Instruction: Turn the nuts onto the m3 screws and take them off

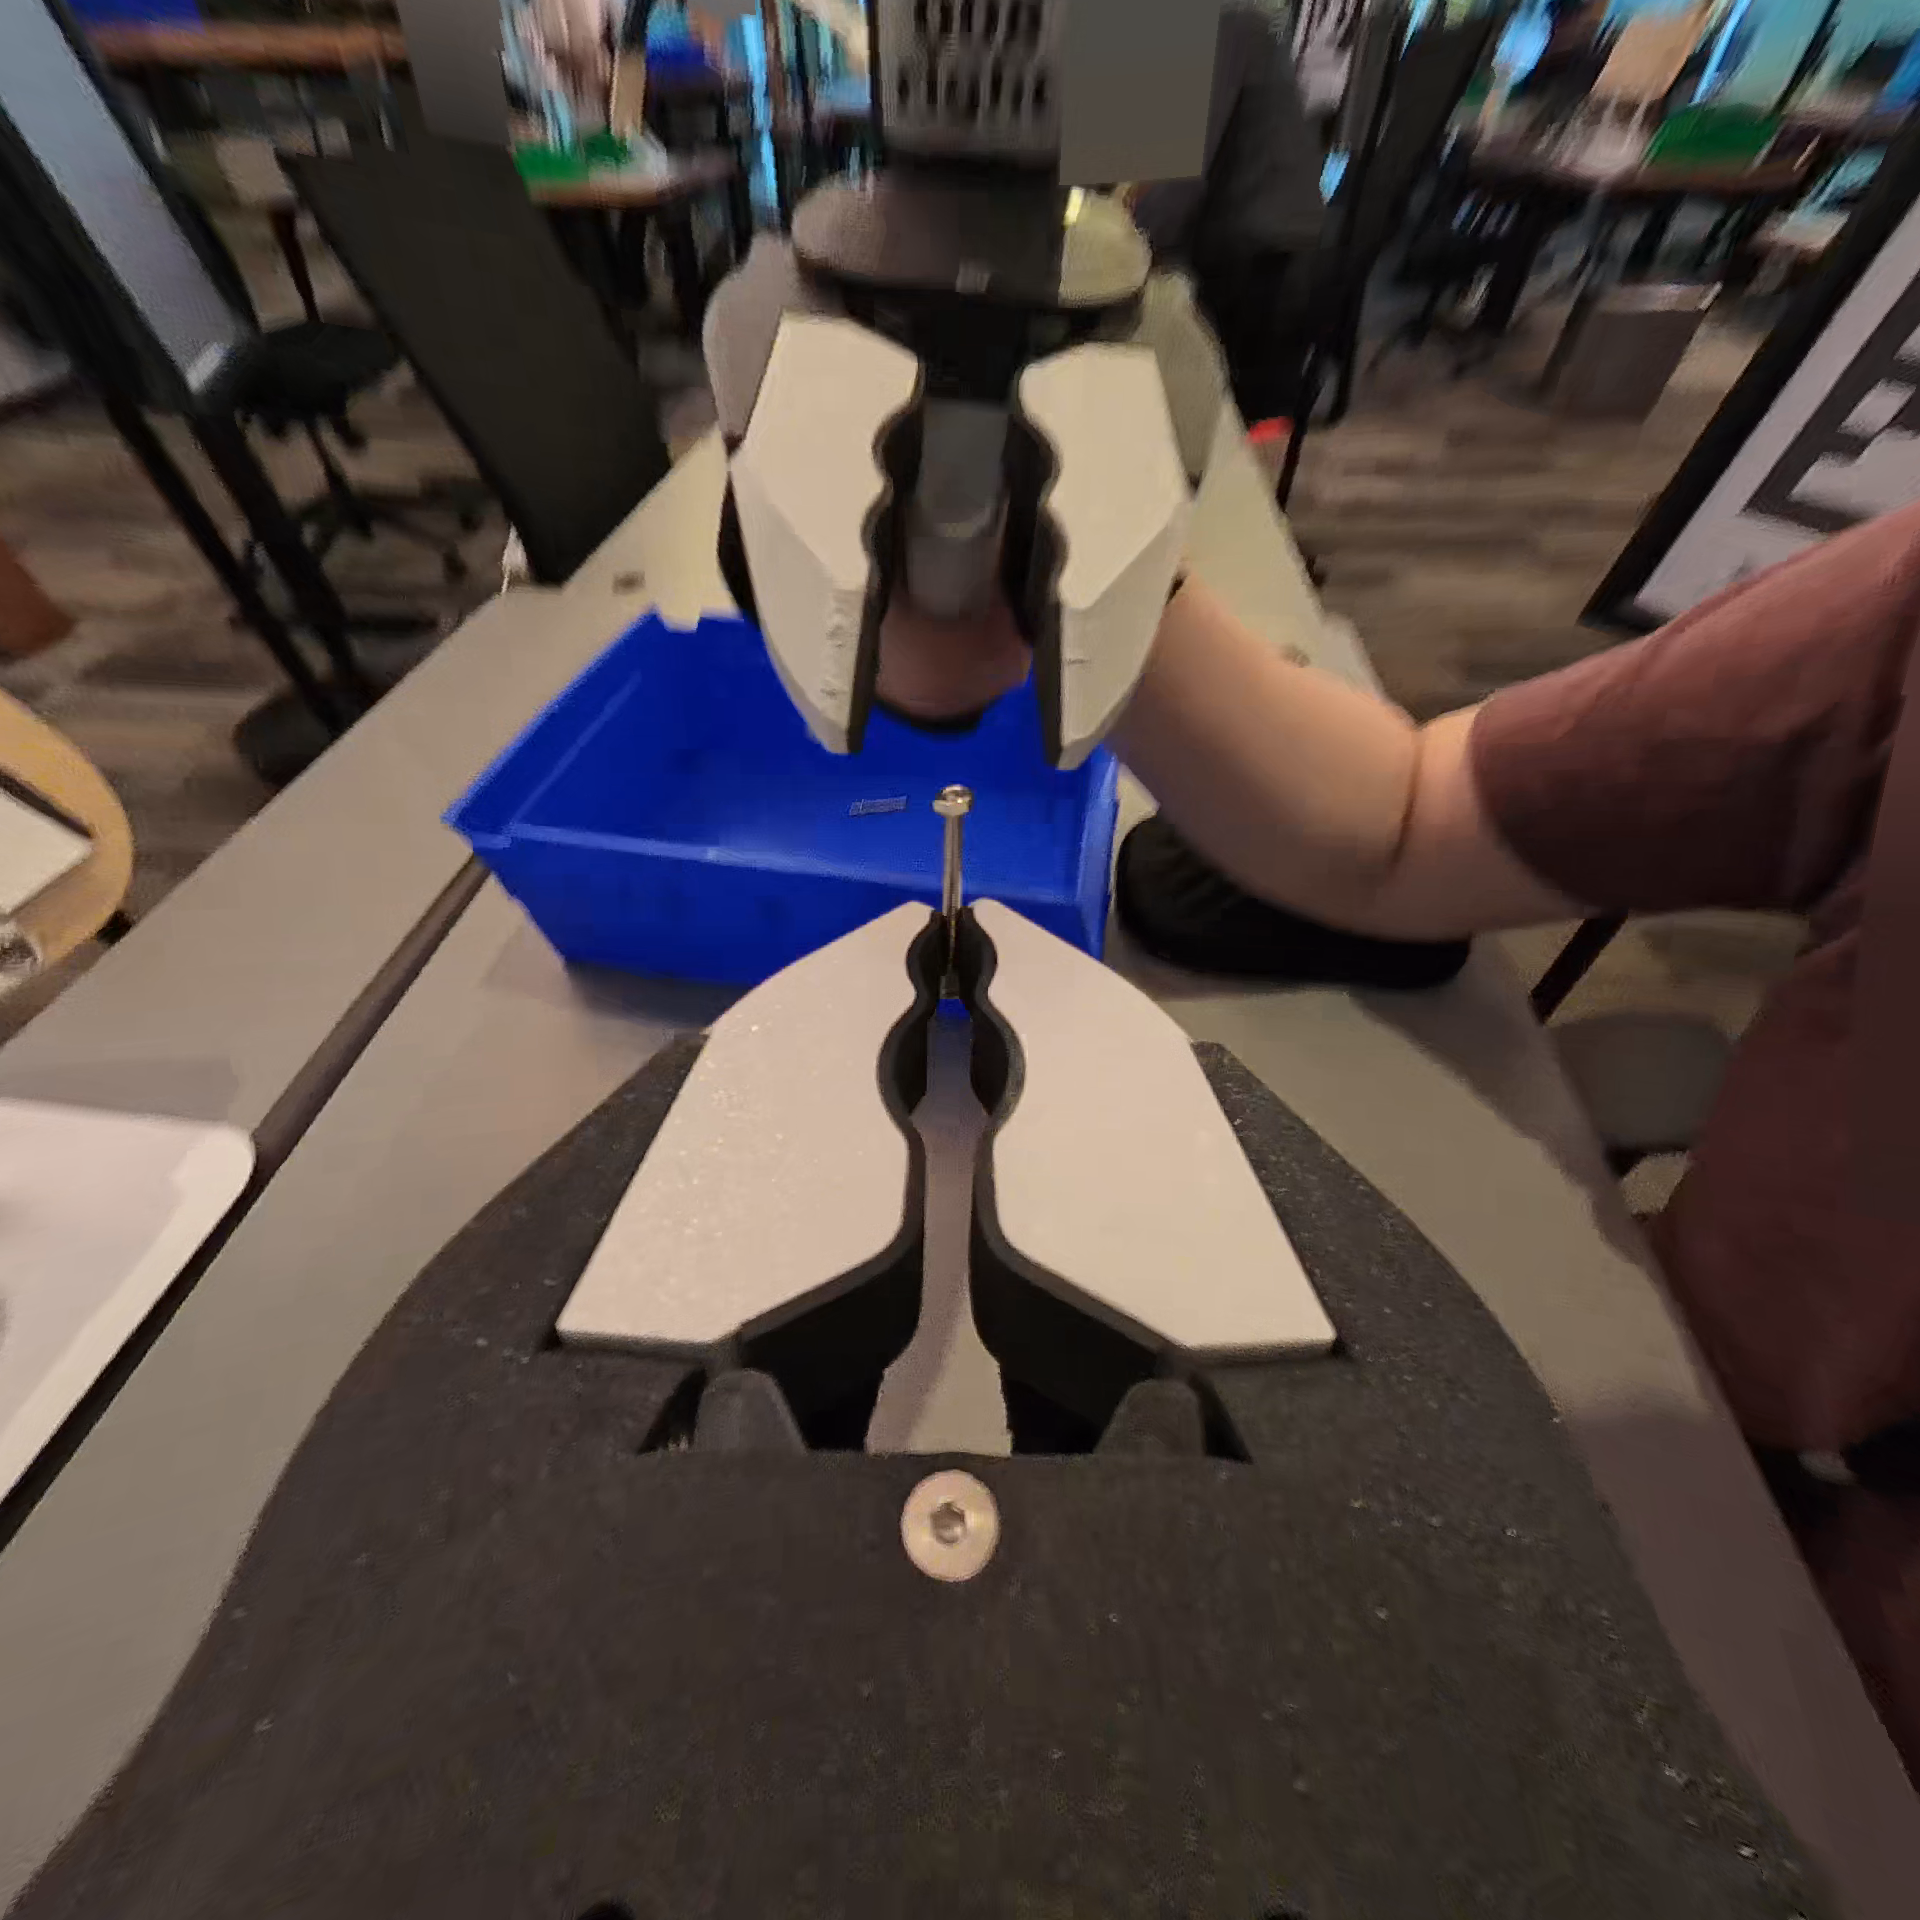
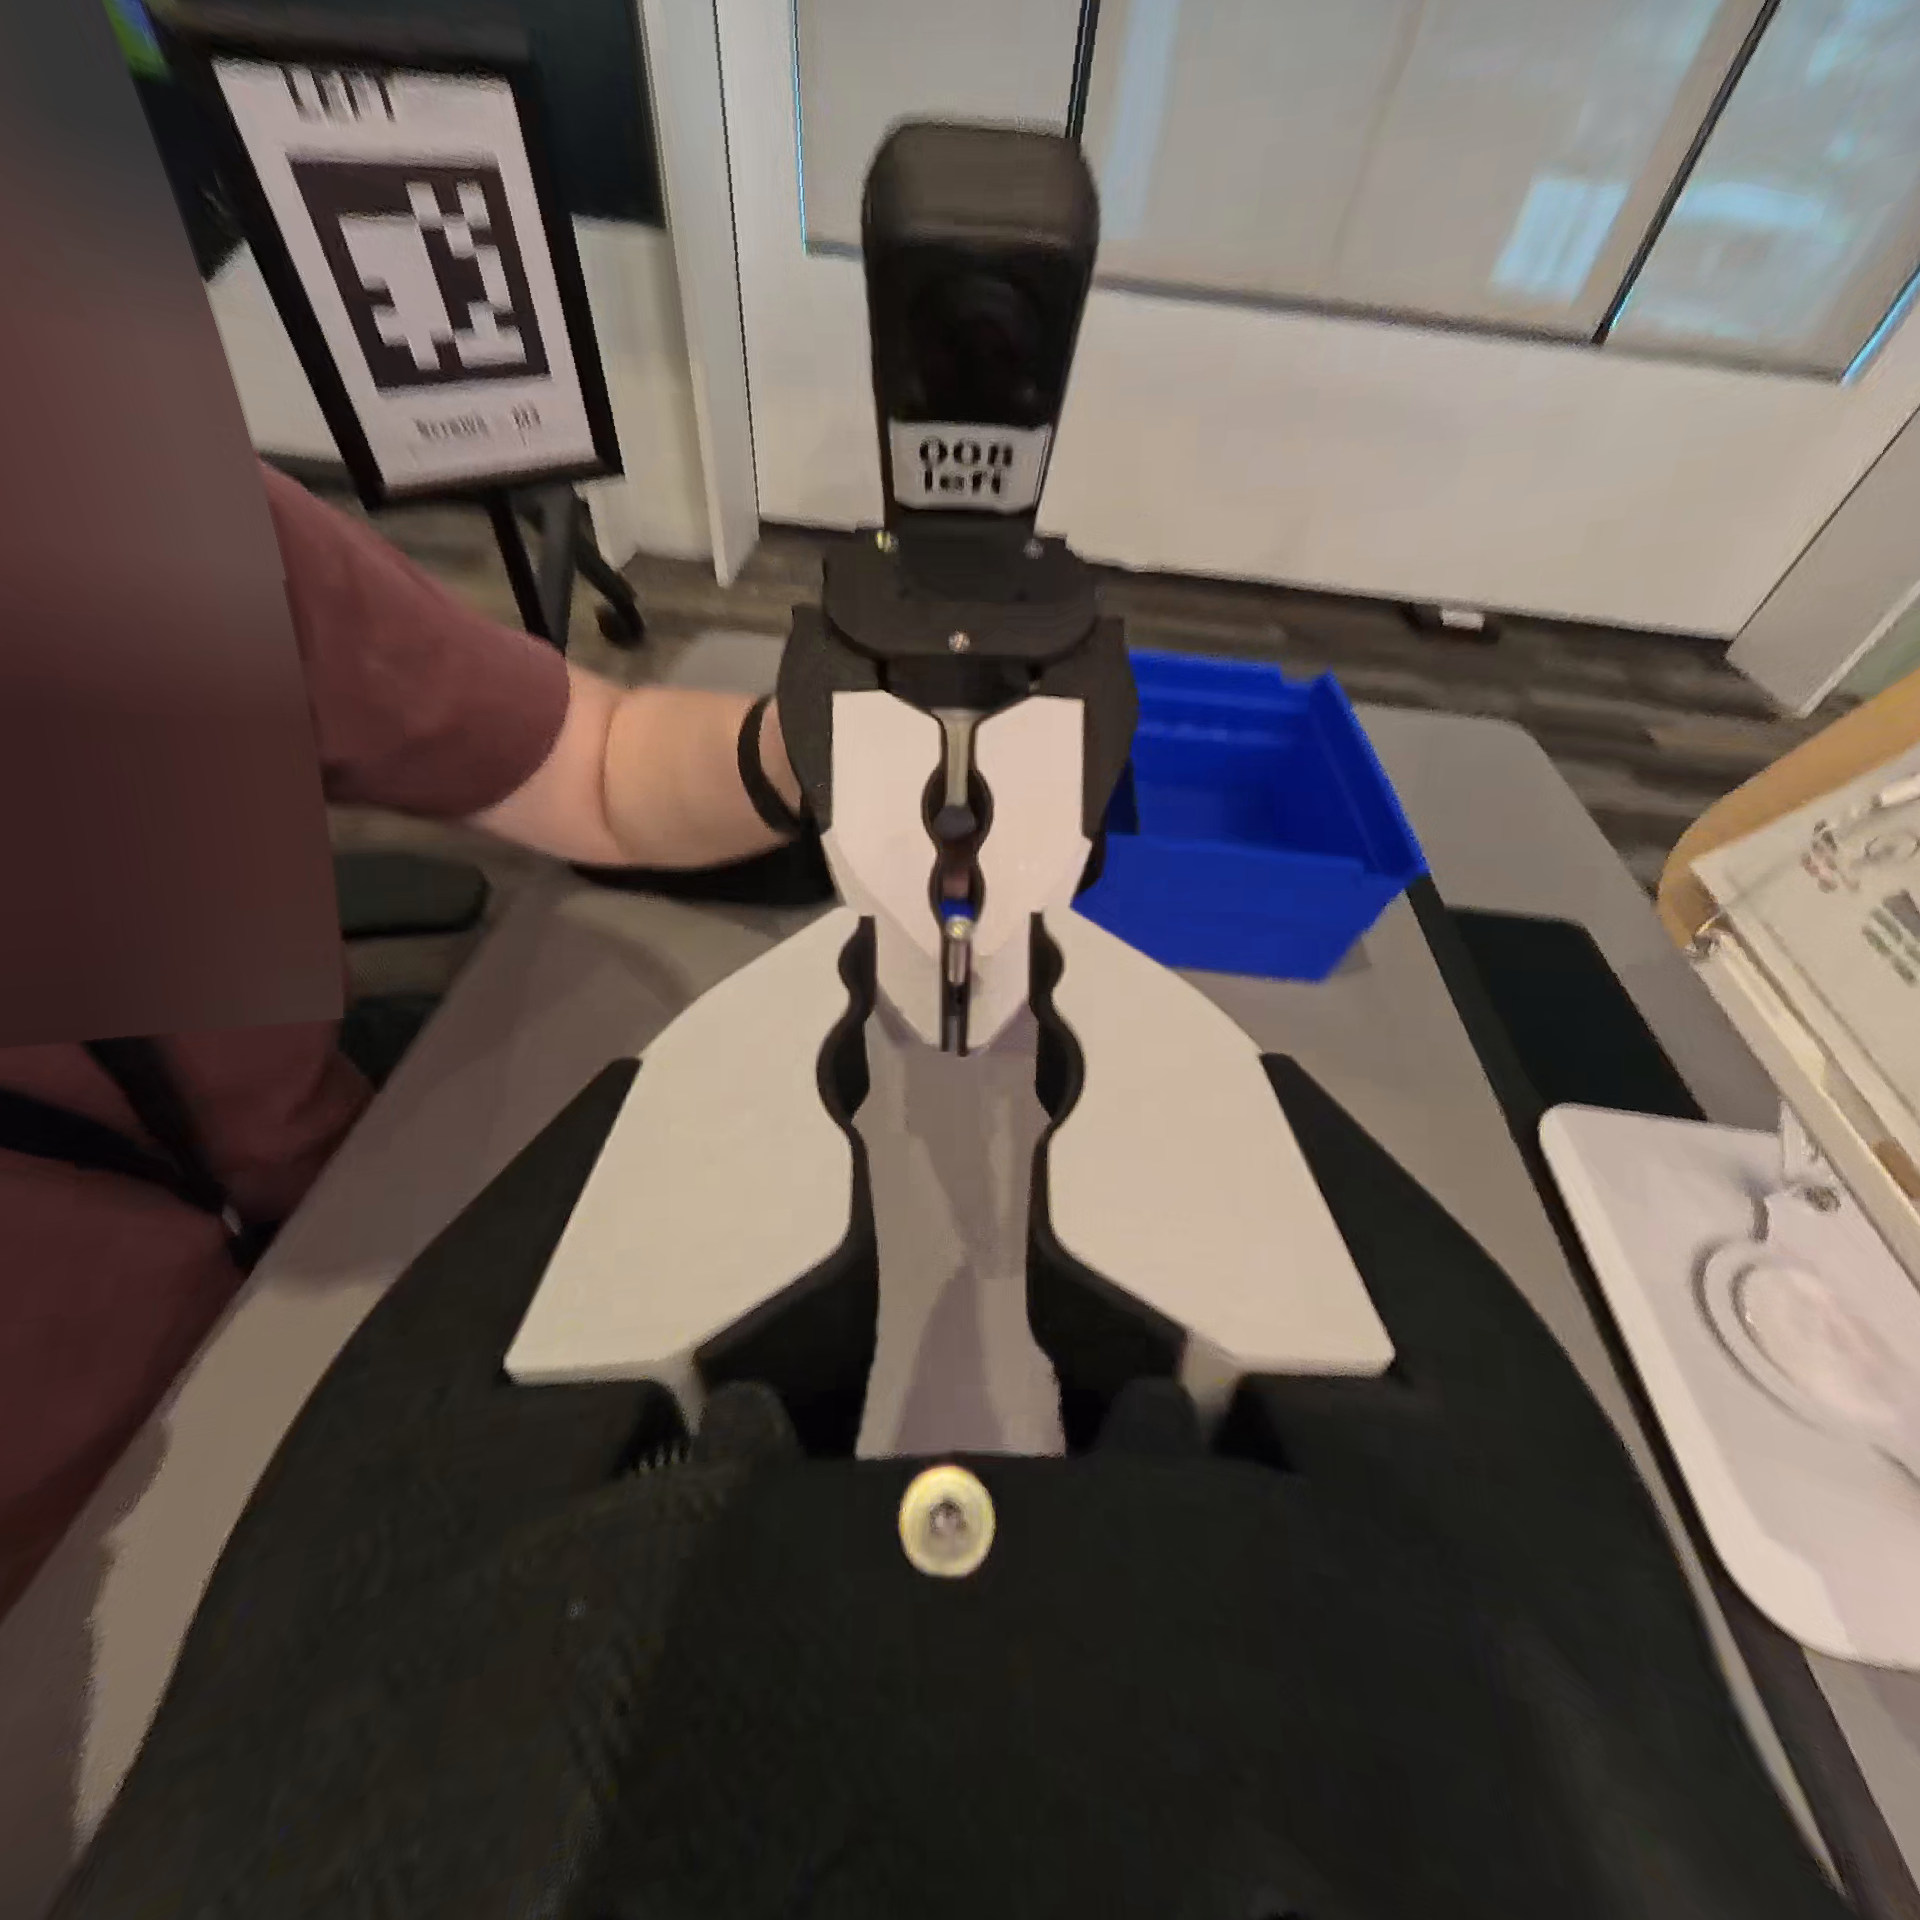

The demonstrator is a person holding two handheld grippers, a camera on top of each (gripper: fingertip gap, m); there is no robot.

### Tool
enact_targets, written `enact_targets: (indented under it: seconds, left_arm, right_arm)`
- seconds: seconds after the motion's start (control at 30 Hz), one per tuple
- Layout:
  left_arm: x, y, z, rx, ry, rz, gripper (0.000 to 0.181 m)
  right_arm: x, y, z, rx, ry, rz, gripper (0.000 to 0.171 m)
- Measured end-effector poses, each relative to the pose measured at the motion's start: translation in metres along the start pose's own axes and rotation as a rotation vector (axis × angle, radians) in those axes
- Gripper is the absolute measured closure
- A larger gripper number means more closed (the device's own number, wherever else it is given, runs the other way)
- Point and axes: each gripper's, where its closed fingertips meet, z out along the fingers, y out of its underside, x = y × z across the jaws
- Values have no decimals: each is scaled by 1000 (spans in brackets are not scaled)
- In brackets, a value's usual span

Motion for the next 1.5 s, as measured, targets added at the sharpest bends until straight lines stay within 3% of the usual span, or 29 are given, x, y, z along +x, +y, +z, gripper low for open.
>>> enact_targets:
  seconds: [0.1,0.27,1.2,1.5]
  left_arm:
    - [4,-15,-7,96,13,-1,180]
    - [5,-20,-10,118,-6,15,180]
    - [1,-21,-13,101,-63,37,180]
    - [23,-23,-10,111,84,9,180]
  right_arm:
    - [-2,-18,-2,113,-9,3,143]
    - [-8,-29,4,191,-51,49,150]
    - [-1,-20,15,172,-52,109,165]
    - [-19,-21,12,198,-187,82,165]
